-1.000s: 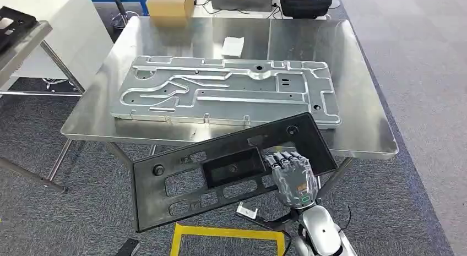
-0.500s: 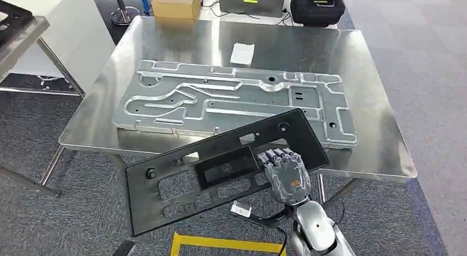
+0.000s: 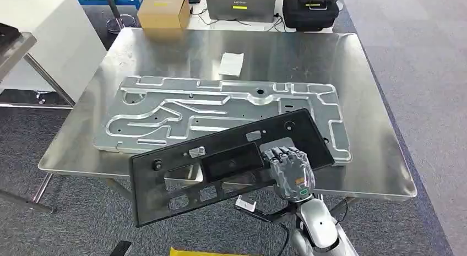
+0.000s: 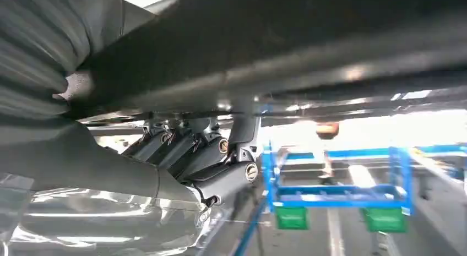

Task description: Take the parts from the cabinet and place them on the table.

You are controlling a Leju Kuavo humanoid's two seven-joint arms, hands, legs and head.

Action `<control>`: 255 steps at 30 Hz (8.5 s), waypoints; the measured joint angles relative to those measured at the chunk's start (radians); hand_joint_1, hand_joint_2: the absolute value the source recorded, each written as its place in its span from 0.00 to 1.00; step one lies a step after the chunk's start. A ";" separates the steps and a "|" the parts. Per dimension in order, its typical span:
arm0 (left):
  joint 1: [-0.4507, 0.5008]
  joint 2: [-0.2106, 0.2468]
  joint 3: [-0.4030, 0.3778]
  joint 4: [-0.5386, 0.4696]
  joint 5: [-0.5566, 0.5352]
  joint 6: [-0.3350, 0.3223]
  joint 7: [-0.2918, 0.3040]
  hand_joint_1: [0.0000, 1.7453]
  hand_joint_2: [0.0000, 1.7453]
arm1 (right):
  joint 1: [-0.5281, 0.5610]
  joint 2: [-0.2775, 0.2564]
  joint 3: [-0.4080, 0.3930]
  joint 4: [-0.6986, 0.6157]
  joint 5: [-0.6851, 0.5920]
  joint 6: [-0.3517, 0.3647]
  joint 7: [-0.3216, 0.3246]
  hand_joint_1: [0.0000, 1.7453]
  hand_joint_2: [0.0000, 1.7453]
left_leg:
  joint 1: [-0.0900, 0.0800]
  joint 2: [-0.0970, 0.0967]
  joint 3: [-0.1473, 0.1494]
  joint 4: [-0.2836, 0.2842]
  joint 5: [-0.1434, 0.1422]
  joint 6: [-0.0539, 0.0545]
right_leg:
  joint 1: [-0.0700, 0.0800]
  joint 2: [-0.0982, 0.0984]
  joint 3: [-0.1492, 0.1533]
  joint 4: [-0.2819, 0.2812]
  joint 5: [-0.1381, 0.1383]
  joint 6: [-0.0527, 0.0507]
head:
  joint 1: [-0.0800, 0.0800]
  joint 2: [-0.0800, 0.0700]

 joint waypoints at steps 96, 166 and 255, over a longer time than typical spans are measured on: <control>0.037 0.019 0.120 0.002 -0.026 -0.026 -0.102 0.00 0.00 | -0.174 -0.080 -0.144 -0.464 -0.542 0.269 -0.070 0.00 0.00 | 0.015 0.001 0.041 -0.192 0.174 -0.005 | -0.006 -0.007 0.010 0.001 -0.008 0.020 | -0.001 0.000; 0.039 -0.021 0.323 0.002 0.053 -0.019 -0.119 0.00 0.00 | 0.530 0.288 -0.635 -0.474 -1.200 0.746 -0.602 0.00 0.00 | 0.000 0.022 0.156 -0.310 0.149 0.064 | -0.002 -0.009 -0.088 0.121 -0.097 0.068 | 0.010 0.000; 0.016 0.029 0.221 -0.007 0.027 -0.050 -0.346 0.00 0.00 | 0.367 0.095 -0.410 -0.200 -1.003 0.547 -0.499 0.00 0.00 | 0.001 0.035 0.112 -0.282 0.146 0.044 | 0.007 -0.109 0.046 0.000 -0.048 0.050 | -0.001 0.000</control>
